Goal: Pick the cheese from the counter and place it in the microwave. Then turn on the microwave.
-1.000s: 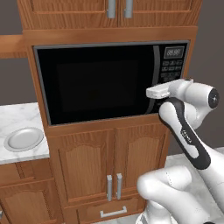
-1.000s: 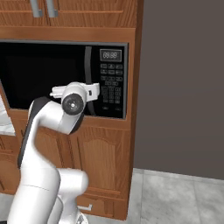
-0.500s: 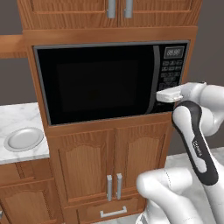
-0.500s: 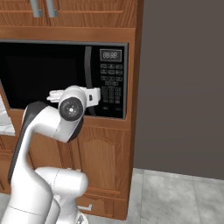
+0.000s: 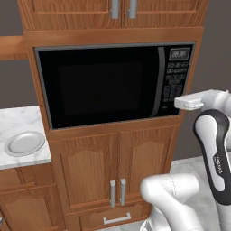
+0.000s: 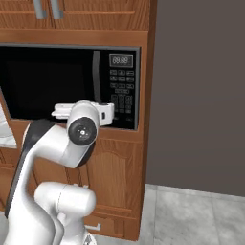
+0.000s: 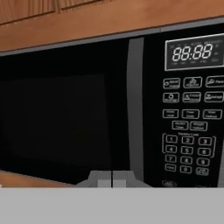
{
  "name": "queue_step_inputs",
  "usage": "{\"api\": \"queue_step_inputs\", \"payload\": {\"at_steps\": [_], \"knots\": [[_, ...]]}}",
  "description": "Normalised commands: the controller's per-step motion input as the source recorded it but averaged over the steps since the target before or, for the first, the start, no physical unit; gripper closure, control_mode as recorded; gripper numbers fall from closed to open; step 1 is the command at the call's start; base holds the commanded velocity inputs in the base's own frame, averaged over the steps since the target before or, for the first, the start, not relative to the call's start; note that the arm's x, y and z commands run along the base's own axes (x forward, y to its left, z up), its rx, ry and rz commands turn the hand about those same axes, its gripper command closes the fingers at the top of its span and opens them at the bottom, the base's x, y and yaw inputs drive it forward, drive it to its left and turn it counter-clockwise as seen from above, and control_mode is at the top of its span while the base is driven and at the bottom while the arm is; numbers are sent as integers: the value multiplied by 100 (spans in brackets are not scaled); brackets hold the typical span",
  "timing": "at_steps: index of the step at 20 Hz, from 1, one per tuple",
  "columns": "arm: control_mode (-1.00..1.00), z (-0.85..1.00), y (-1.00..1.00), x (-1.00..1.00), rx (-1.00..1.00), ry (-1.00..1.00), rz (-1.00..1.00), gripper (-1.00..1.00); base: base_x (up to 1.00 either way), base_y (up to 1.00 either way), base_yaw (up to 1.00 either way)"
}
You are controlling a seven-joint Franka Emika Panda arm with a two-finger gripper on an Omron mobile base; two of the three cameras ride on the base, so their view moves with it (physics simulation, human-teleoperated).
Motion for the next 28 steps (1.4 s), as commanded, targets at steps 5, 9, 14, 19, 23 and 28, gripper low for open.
{"api": "queue_step_inputs", "payload": {"at_steps": [5, 9, 14, 19, 23, 28], "knots": [[-100, 0, -16, -4, 7, 0, 4, 100, 0, 0, 0], [-100, 0, -19, -1, 9, 0, 3, 100, 0, 0, 0], [-100, 3, -21, -1, 19, 6, 0, 100, 0, 0, 0], [-100, 0, -16, -11, 21, 2, -3, 100, 0, 0, 0], [-100, 0, -13, -16, 19, 0, -4, 100, 0, 0, 0], [-100, 0, -11, -19, 19, 0, -4, 100, 0, 0, 0]]}}
